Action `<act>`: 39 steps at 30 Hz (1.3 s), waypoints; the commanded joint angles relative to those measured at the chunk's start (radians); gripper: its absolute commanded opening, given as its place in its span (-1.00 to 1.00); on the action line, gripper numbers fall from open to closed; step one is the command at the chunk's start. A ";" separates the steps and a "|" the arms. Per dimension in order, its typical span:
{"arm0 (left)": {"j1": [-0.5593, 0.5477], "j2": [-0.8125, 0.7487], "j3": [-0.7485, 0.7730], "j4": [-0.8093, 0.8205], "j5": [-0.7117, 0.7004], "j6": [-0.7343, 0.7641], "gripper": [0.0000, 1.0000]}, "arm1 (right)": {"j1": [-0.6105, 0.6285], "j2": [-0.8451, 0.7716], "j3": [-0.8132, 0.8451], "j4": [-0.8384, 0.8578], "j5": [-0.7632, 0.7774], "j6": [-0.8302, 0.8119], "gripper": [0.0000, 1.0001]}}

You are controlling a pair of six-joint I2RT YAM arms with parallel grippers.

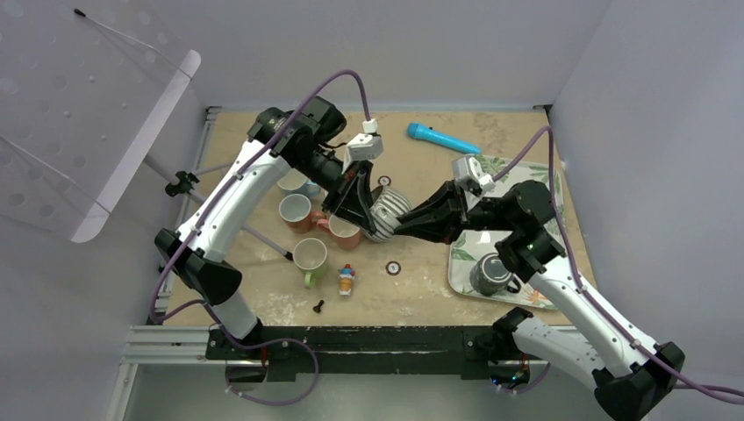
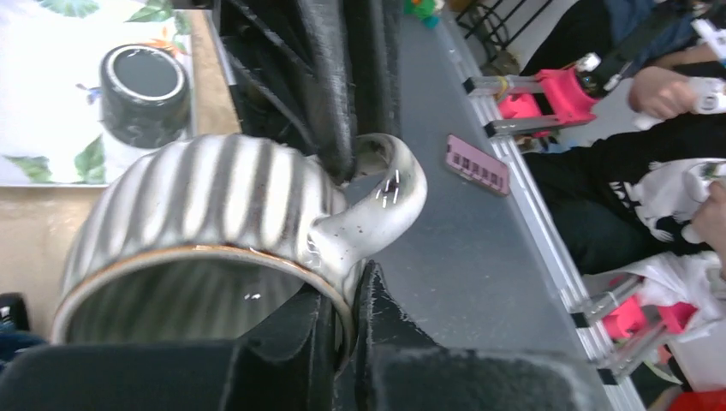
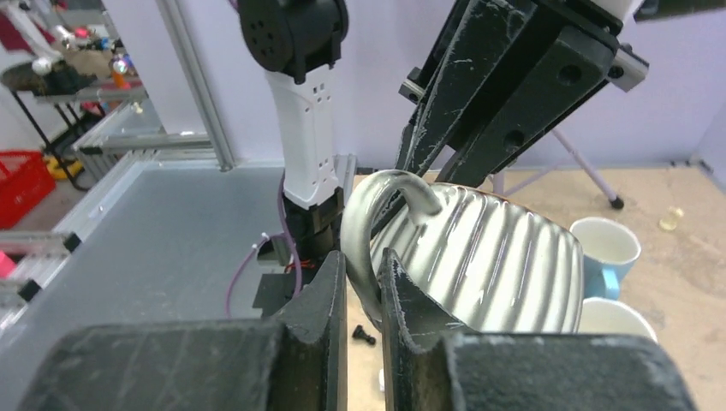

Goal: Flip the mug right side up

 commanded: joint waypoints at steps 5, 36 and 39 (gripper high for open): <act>-0.031 -0.055 -0.071 0.159 -0.221 -0.207 -1.00 | -0.012 -0.020 0.108 -0.147 0.513 -0.093 0.12; -0.339 0.113 -0.560 0.637 -1.119 0.060 -1.00 | -0.537 -0.100 0.037 -1.271 1.482 0.744 0.83; -0.309 0.106 -0.547 0.577 -1.011 0.113 -1.00 | -0.538 -0.049 0.053 -1.266 1.452 0.701 0.82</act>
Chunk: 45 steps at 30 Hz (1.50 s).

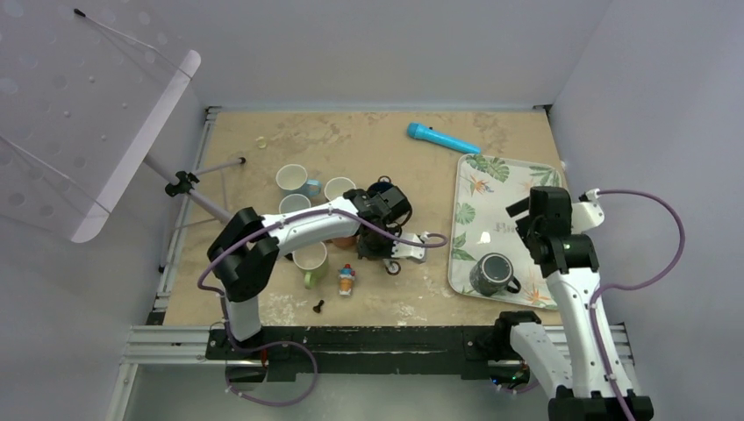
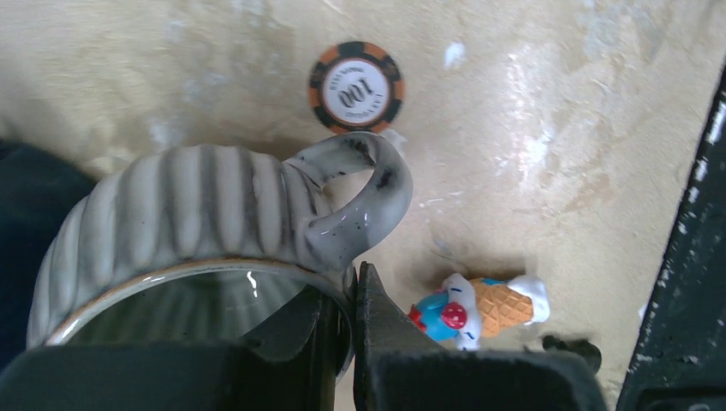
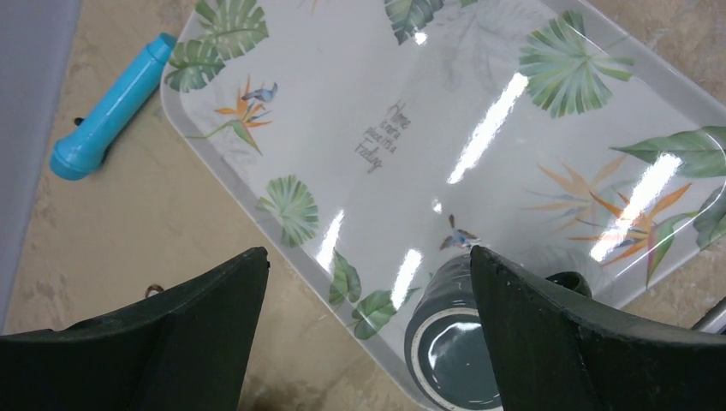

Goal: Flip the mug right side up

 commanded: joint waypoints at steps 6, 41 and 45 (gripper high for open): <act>0.065 0.091 0.214 -0.154 0.110 0.159 -1.00 | -0.010 0.087 -0.008 0.024 -0.009 0.005 0.83; 0.097 0.152 0.444 -0.362 0.162 0.251 0.17 | -0.177 0.188 -0.199 -0.108 -0.264 0.433 0.48; 0.098 0.122 0.411 -0.343 0.157 0.261 0.17 | -0.177 0.241 -0.157 0.008 -0.253 0.386 0.39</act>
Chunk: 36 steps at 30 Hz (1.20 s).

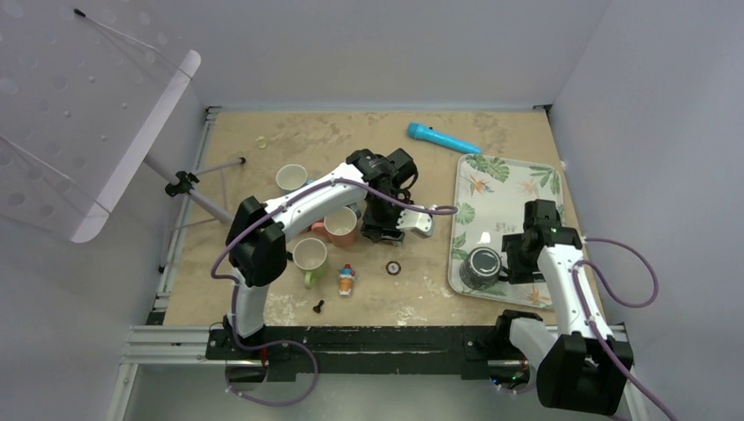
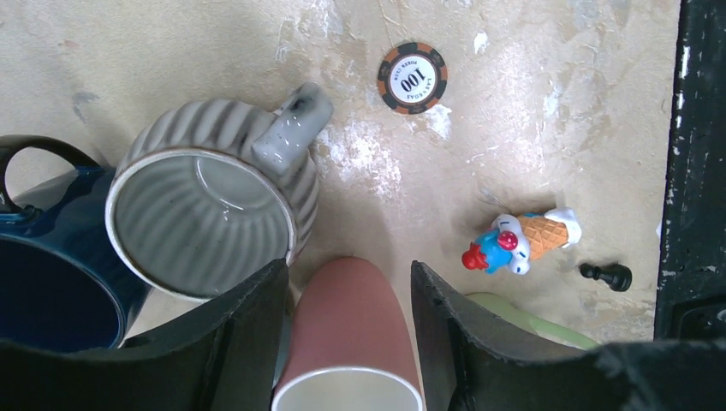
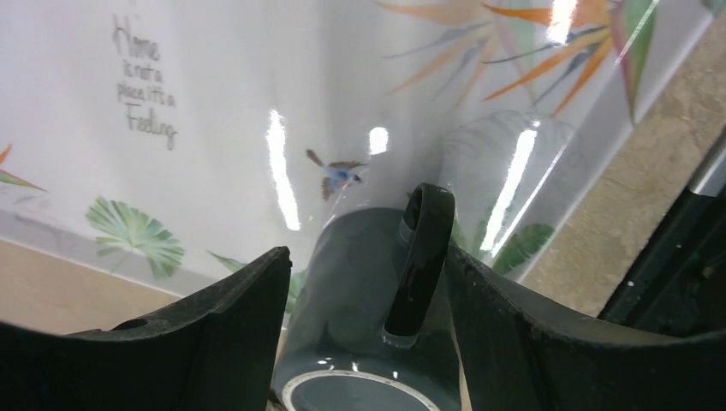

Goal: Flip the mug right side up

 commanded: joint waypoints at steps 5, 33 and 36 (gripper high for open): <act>0.001 -0.052 -0.041 0.028 0.011 0.032 0.17 | -0.002 0.230 0.192 0.187 0.054 -0.042 0.38; 0.001 -0.076 -0.069 0.070 -0.043 0.012 0.13 | 0.191 0.392 0.119 0.280 -0.152 -0.509 0.01; 0.001 -0.082 -0.066 0.069 -0.039 0.011 0.13 | 0.192 0.363 0.094 0.373 -0.248 -0.560 -0.46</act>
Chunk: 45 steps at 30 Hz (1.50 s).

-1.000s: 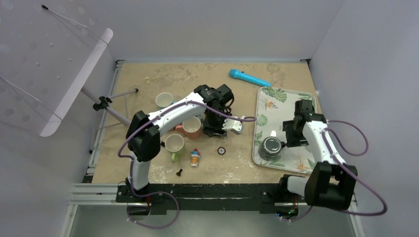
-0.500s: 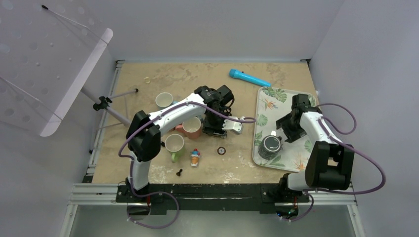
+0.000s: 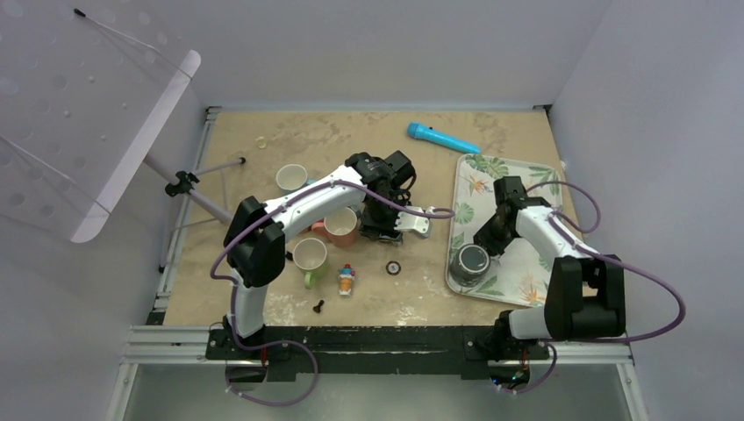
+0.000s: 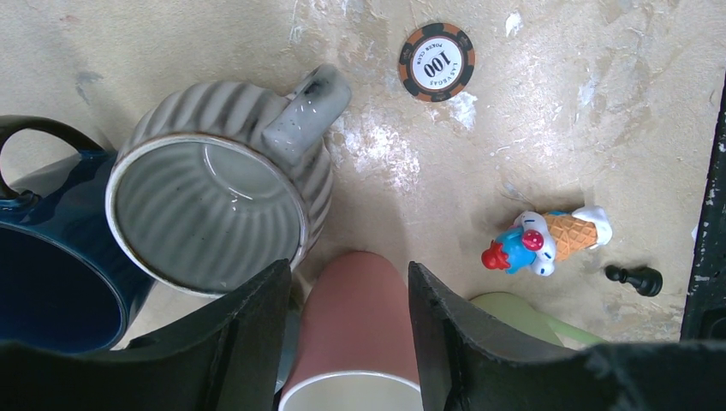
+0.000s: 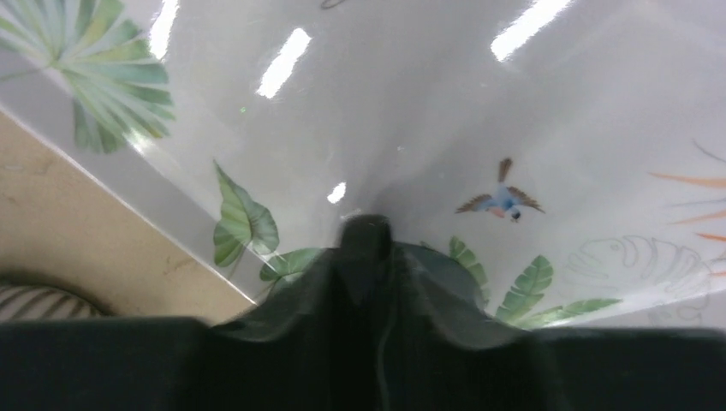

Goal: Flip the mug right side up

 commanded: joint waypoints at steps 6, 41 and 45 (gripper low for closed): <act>0.005 -0.072 0.061 -0.057 0.051 -0.035 0.14 | 0.012 -0.074 0.034 0.125 -0.176 -0.193 -1.00; 0.171 -0.328 0.130 0.521 0.914 -1.202 0.30 | 0.279 -0.619 0.055 1.256 -0.657 -0.127 -1.00; 0.166 -0.335 0.135 0.512 0.921 -1.200 -0.02 | 0.284 -0.605 0.016 1.307 -0.651 -0.095 -1.00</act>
